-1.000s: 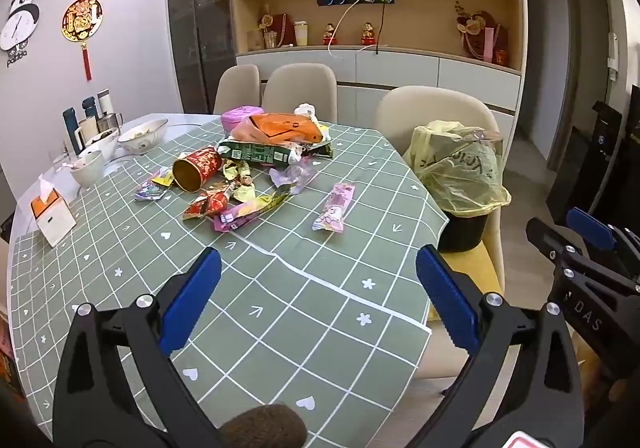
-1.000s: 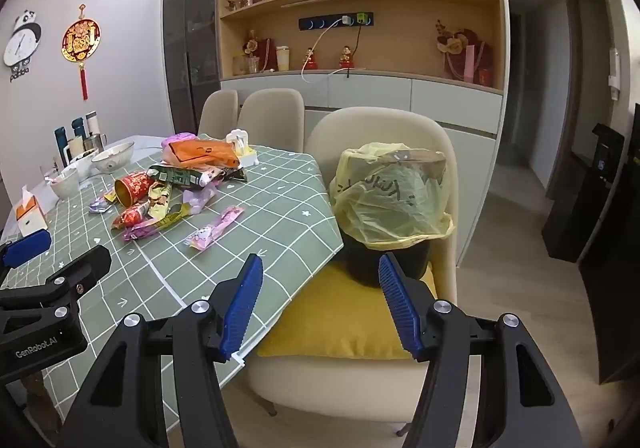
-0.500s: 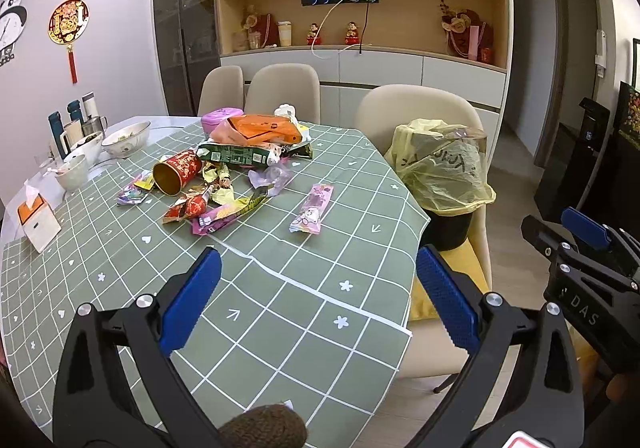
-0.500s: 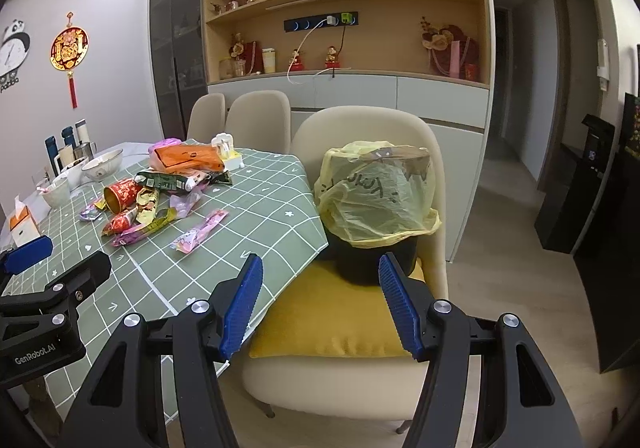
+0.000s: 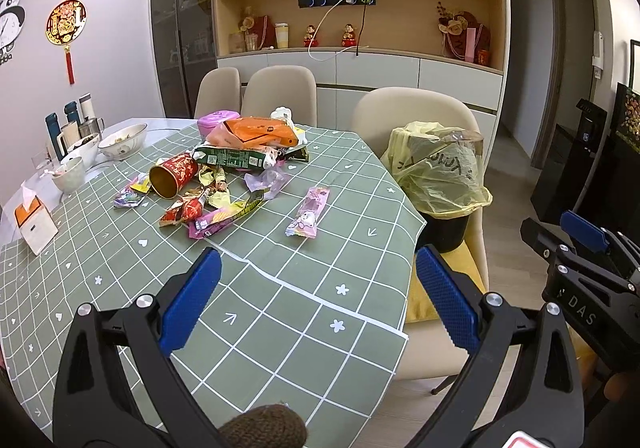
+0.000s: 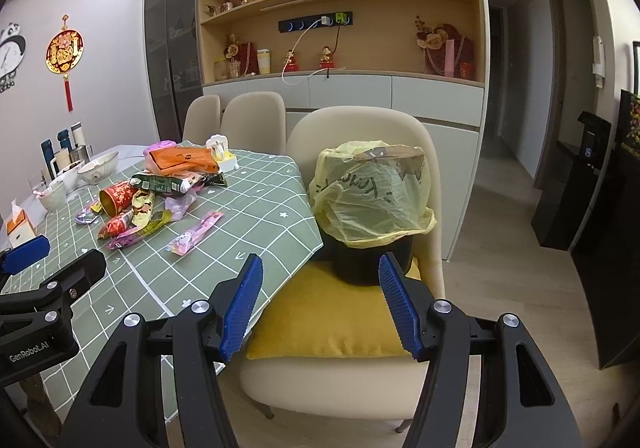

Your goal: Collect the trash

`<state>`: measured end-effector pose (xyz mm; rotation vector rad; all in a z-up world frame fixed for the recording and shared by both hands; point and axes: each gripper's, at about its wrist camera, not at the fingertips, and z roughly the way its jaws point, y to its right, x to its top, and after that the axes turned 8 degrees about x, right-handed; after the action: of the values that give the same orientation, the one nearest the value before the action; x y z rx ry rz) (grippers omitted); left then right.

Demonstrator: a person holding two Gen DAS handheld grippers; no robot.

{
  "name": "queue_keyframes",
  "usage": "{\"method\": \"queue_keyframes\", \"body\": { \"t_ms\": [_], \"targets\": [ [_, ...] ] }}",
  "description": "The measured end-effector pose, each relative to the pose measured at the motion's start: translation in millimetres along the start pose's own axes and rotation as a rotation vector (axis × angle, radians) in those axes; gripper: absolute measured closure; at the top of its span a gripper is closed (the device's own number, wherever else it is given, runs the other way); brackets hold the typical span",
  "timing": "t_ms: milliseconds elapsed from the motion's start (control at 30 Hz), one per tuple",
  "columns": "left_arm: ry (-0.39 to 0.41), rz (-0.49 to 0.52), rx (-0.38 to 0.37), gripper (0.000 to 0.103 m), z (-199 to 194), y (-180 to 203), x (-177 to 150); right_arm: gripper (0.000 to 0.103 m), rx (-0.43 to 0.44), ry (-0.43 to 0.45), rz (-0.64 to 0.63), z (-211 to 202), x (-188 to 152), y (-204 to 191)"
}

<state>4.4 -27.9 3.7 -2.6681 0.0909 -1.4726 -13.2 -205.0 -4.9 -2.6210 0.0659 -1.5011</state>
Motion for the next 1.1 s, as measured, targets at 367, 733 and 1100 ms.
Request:
{"method": "queue_keyframes", "body": {
  "t_ms": [367,733,1100],
  "targets": [
    [0.003,-0.004,-0.001,0.01,-0.1,1.1,1.6,0.046,-0.001,0.0,-0.002,-1.3,0.0,1.4],
    [0.01,-0.004,-0.005,0.01,-1.6,1.1,1.6,0.046,-0.007,0.005,0.002,-3.6,1.2,3.4],
    [0.016,-0.006,-0.015,0.01,-5.4,0.1,1.4,0.046,-0.019,0.013,0.004,-8.0,1.0,5.4]
  ]
}}
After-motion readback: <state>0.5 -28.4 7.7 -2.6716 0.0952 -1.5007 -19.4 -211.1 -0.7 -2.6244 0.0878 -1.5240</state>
